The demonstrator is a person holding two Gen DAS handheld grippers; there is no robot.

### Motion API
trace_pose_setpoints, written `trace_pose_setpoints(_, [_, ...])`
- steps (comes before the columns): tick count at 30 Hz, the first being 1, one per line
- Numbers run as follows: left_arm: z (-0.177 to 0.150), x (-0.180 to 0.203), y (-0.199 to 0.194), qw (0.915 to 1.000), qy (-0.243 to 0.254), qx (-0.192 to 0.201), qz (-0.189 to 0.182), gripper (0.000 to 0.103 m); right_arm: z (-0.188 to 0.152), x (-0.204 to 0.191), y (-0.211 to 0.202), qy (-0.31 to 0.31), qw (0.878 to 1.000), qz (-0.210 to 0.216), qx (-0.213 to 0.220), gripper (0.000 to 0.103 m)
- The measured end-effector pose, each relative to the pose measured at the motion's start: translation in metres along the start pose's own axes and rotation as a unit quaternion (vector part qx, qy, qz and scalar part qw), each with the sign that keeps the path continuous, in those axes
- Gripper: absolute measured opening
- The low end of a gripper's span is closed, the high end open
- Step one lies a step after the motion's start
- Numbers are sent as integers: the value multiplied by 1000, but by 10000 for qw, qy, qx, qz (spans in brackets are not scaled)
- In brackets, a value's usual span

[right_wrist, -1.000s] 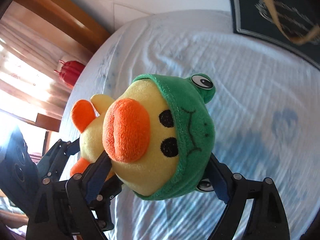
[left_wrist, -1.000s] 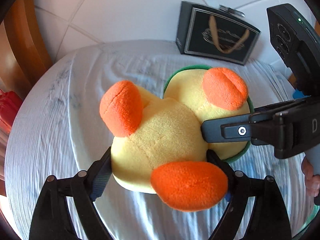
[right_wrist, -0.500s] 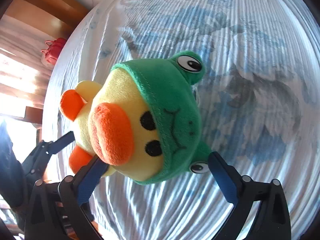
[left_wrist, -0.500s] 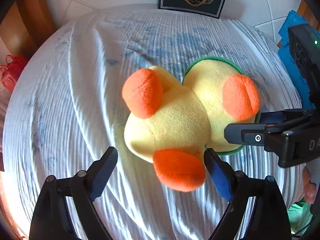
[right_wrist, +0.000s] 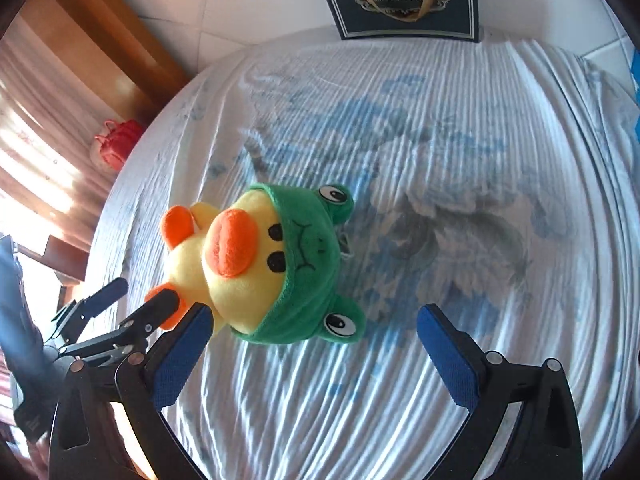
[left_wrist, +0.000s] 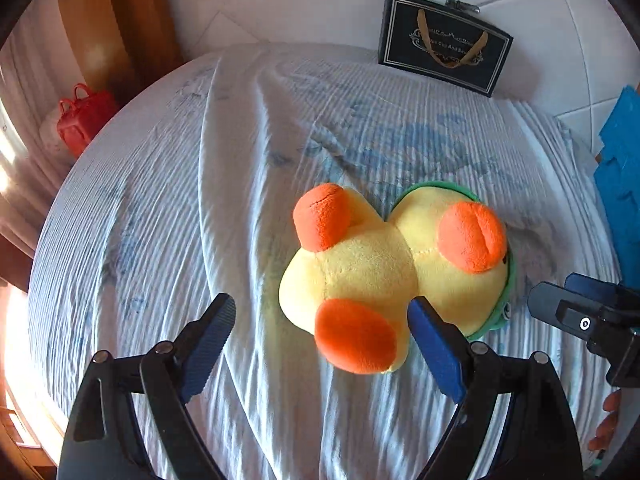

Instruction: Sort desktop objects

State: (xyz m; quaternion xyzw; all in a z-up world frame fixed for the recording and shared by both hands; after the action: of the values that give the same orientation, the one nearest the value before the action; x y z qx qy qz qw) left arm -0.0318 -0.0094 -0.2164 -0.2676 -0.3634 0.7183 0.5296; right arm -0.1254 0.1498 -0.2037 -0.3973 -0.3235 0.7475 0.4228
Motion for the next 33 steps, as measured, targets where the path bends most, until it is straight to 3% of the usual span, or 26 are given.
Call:
trace_pose_setpoints(6, [-27,5,43,9987,58,-435,-250,88,-23,-19,42,-30,9989,80,-470,103])
trace_pose_setpoints(9, [-28,4,42,9992,73,-263,-308,88,-25,-18,53,-6,9983,53,-579,103])
trace_pose_setpoints(12, [-21,9,38,9988,409,-22,-276,88,-24,-17,57,138,9982,170,-560,103])
trace_pose_setpoints(19, [-8,0,57,9980,328,-71,-539,88,-11,-21,68,151,9991,225,-332,103])
trace_pose_setpoints(26, [-9,0,67,9963,580,-78,-636,88,-18,-31,83,-180,9986,-46,-492,103])
trace_pose_setpoints(28, [-10,0,66,9956,611,-28,-717,83,-22,-31,78,-205,9989,-42,-428,100])
trace_pose_setpoints(30, [-10,1,58,9952,641,104,-733,78,-22,-32,70,-247,9992,31,-299,89])
trace_pose_setpoints(33, [-7,2,45,9949,646,279,-725,78,-20,-39,52,-482,9988,42,-122,86])
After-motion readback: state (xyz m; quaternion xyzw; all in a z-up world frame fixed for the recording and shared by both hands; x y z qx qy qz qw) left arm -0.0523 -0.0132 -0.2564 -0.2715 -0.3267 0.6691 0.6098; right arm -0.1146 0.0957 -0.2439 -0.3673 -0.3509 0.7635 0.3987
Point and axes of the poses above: each gripper's, at about its wrist camera, not at the fingertips, and y roughly the way its jaws point, x to its right, z to its top, the point moved 3 cm from there along y, roughly the way its jaws point, and after that the axes turned 8 degrees about x, right-handed, at the moved point
